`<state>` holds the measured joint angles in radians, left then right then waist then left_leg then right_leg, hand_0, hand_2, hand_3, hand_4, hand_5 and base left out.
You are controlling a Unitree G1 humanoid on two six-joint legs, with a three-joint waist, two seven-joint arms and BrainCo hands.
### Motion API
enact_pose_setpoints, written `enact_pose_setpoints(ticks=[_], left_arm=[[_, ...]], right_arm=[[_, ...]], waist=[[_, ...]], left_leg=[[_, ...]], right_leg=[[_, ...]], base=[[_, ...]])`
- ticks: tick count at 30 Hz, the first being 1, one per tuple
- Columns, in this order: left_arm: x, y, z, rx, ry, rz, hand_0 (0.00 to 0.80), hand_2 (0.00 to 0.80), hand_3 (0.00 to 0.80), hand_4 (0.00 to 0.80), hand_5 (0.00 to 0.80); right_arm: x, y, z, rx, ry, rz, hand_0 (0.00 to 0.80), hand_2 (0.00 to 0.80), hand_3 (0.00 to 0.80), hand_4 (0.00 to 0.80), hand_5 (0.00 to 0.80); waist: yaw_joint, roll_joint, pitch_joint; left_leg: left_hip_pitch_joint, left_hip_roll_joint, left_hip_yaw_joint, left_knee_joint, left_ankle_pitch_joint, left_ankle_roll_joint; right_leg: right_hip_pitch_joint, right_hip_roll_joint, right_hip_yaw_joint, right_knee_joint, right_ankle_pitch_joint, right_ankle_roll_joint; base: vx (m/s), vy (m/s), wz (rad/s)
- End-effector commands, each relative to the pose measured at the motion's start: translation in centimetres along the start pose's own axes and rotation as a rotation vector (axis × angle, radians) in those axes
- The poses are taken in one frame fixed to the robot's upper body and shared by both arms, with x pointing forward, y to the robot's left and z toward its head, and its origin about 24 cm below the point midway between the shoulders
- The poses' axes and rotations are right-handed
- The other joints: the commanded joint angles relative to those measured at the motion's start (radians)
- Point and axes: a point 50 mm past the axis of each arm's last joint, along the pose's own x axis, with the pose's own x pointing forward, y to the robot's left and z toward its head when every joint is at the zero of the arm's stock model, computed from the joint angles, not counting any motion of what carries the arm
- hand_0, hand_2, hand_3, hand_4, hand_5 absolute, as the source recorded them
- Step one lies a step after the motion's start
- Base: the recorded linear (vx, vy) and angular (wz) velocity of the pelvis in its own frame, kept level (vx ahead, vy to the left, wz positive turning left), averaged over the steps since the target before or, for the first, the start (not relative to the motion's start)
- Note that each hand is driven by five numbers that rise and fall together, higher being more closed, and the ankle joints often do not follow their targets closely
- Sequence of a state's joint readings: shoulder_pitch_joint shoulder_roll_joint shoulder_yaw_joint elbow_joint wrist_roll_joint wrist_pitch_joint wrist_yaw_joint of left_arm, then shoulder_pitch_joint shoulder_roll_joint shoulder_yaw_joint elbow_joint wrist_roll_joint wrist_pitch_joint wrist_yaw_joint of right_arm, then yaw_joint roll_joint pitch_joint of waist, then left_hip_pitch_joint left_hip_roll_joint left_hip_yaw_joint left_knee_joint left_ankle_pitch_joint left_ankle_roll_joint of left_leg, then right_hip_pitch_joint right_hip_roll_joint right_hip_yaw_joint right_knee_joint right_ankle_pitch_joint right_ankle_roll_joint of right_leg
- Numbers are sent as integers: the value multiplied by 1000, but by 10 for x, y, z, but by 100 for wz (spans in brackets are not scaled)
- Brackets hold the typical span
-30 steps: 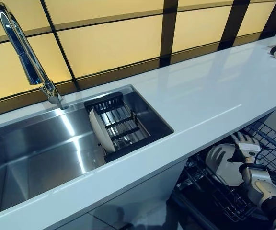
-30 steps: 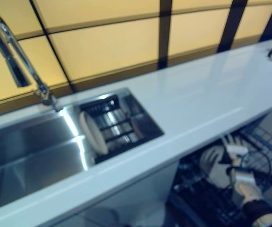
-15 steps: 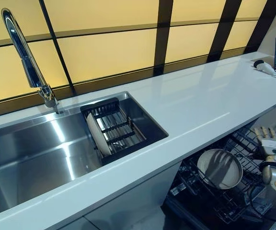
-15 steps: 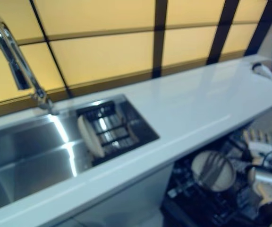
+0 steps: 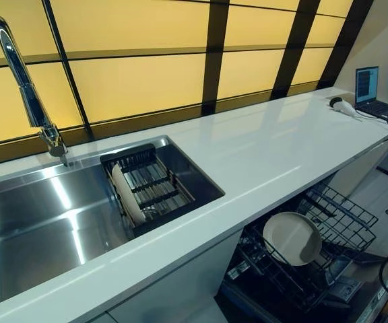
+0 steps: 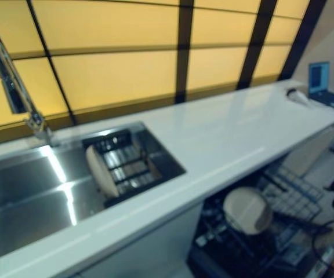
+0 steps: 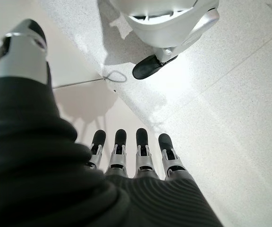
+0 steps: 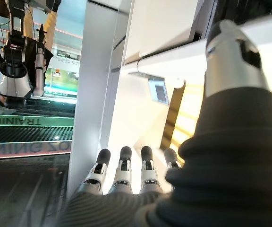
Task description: Take plates into dishwasher
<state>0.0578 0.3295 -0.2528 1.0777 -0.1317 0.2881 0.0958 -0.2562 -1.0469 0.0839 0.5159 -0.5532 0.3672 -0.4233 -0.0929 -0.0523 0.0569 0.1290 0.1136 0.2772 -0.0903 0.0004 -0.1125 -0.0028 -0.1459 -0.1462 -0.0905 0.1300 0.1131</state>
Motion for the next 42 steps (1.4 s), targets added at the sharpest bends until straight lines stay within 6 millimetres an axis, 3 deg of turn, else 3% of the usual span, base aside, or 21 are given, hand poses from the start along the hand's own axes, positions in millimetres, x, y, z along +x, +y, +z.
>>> enact_pose_setpoints(ticks=[1, 12, 21, 26, 30, 33, 42], left_arm=[[2, 7, 12, 15, -10, 39, 0, 0, 0, 0, 0], [3, 7, 5, 27, 13, 45, 0, 0, 0, 0, 0], [3, 8, 3, 39, 17, 47, 0, 0, 0, 0, 0], [3, 7, 5, 38, 16, 48, 0, 0, 0, 0, 0], [3, 5, 6, 32, 14, 49, 0, 0, 0, 0, 0], [2, 4, 8, 24, 18, 52, 0, 0, 0, 0, 0], [2, 3, 4, -10, 23, 50, 0, 0, 0, 0, 0]], right_arm=[[32, -66, 4, 108, 20, -252, 0, 0, 0, 0, 0], [52, -116, 17, 230, 1, -381, 0, 0, 0, 0, 0], [66, -164, 48, 415, -49, -459, 0, 0, 0, 0, 0], [68, -183, 65, 426, -98, -485, 0, 0, 0, 0, 0], [64, -199, 88, 426, -194, -510, 0, 0, 0, 0, 0], [54, -215, 118, 389, -340, -515, 0, 0, 0, 0, 0], [27, -223, 165, 180, -702, -595, 0, 0, 0, 0, 0]], waist=[[33, -8, -1], [68, -28, -12], [115, -46, -18], [136, -53, -21], [149, -57, -20], [165, -65, -22], [199, -74, -23]], left_leg=[[-5, -4, -20, 3, 0, 37], [-2, -11, -42, 3, -2, 39], [-4, -19, -71, 3, 0, 39], [-4, -24, -85, 3, 2, 39], [-6, -27, -95, 3, 3, 39], [-13, -34, -111, 3, 4, 42], [-29, -44, -144, 3, 5, 47]], right_leg=[[52, -7, -10, 3, -40, 56], [71, -11, -41, 3, -46, 52], [93, -14, -77, 3, -55, 46], [104, -14, -92, 3, -59, 43], [110, -16, -104, 3, -62, 43], [116, -17, -118, 3, -64, 43], [127, -22, -152, 3, -69, 45]], base=[[0, 0, 0], [0, 0, 0], [8, 7, 8], [15, 11, 9], [14, 5, 10], [22, 6, 4], [23, 3, 13]])
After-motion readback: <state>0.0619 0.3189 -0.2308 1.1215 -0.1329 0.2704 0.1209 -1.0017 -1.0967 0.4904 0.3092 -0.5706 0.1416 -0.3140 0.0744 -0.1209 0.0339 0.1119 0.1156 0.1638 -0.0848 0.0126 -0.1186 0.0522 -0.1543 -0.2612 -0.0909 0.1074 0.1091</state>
